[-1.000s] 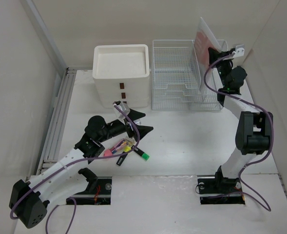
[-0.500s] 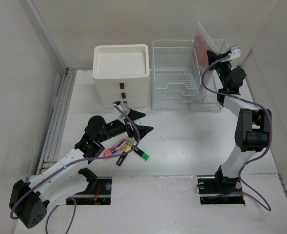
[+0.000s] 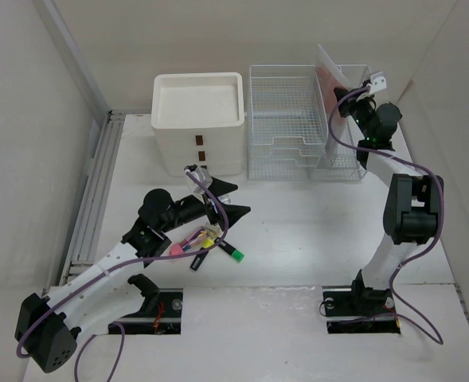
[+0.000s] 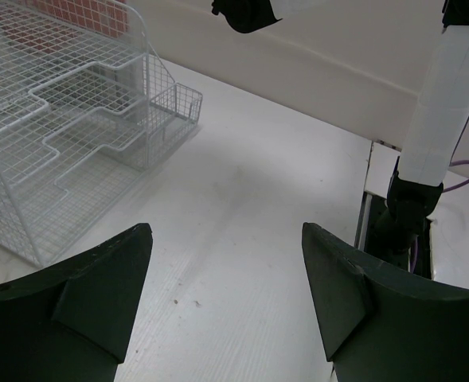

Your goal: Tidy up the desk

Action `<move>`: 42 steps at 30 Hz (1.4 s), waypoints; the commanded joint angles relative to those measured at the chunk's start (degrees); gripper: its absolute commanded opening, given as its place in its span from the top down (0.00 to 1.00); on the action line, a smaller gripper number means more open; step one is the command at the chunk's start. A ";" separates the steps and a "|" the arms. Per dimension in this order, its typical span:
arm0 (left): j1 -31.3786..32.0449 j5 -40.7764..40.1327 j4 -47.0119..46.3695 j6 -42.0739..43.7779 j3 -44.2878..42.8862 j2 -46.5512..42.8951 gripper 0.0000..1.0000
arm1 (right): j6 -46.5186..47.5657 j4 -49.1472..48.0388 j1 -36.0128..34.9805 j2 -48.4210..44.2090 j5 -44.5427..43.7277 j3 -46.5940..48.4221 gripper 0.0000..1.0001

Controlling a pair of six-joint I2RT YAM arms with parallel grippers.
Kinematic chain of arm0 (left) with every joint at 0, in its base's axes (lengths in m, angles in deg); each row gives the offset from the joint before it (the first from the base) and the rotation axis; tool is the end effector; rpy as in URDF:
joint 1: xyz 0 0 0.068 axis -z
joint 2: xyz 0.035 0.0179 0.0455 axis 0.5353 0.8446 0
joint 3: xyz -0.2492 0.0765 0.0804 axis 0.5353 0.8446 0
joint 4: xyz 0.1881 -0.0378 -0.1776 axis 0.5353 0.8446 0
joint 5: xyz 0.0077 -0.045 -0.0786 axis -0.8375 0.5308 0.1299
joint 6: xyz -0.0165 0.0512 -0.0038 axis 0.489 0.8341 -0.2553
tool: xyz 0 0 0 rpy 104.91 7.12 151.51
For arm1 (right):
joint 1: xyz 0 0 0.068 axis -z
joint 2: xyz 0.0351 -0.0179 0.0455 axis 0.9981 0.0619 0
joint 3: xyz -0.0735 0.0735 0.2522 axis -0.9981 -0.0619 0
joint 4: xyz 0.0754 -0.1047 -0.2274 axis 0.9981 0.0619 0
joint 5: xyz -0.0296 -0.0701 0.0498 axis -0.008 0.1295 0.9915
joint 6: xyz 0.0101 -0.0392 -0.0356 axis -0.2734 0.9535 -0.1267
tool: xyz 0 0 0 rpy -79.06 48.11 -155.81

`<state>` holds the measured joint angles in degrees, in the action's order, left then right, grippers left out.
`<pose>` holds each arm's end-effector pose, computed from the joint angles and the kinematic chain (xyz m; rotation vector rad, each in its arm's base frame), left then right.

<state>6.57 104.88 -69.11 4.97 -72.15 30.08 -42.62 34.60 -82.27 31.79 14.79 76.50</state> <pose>0.1417 -0.1373 0.3222 0.7902 1.2108 -1.0553 0.4251 -0.0147 0.3161 -0.3314 1.2612 0.2793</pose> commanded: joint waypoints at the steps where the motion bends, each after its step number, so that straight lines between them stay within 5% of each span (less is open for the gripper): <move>1: 0.26 1.05 -2.96 -0.26 -0.29 -0.44 0.27 | 0.92 0.33 0.38 -0.03 2.48 1.46 0.82; 2: 0.26 1.05 -2.96 -0.26 -0.29 -0.44 0.27 | 0.92 0.94 0.38 -0.03 2.48 1.46 0.67; 6: 0.26 1.05 -2.96 -0.26 -0.29 -0.44 0.27 | 0.92 1.56 0.38 -0.56 3.01 0.94 0.37; 8: 0.26 1.05 -2.96 -0.26 -0.29 -0.96 0.27 | 0.92 2.09 0.38 -1.95 3.01 0.33 0.12; 11: 0.26 1.05 -2.96 -0.26 -0.29 -1.49 0.27 | 0.39 2.09 0.91 -4.06 3.01 -1.25 0.00; 23: 0.26 -1.49 -2.96 -1.93 -0.90 -3.16 0.27 | 2.67 19.30 2.67 -23.65 -1.73 -3.98 0.00; 27: 0.26 -8.49 1.95 -2.46 -4.15 -5.18 0.16 | 3.20 28.43 3.90 -31.74 -1.73 -4.60 0.00; 32: 0.26 -18.45 7.59 -2.46 -9.07 -7.29 0.01 | 6.90 52.31 3.90 -37.73 17.65 0.84 0.02; 34: 0.26 -24.74 7.59 -5.34 -10.91 -7.90 0.01 | 5.50 56.39 3.90 -38.35 26.94 1.55 0.20; 35: 0.26 -27.14 8.89 -7.01 -11.70 -7.91 0.01 | 5.49 58.15 3.90 -38.35 29.27 1.55 0.52; 38: 0.26 -29.80 12.49 -8.80 -14.87 -8.44 0.01 | 7.85 67.81 1.36 -37.29 30.09 2.08 0.95; 40: 0.26 -31.46 13.29 -6.61 -15.57 -9.05 0.01 | 10.57 70.73 -0.22 -38.34 30.08 0.07 0.76; 41: 0.26 -34.87 14.08 -5.89 -15.58 -9.05 0.01 | 10.59 70.73 -2.14 -39.13 29.47 -1.42 0.57; 42: 0.26 -36.99 16.87 -5.37 -16.62 -8.10 0.04 | 10.59 69.86 -3.12 -39.92 29.47 -5.35 0.26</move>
<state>6.55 75.92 -56.23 -1.28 -85.90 21.86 -35.08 97.61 -82.40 -6.24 40.05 75.32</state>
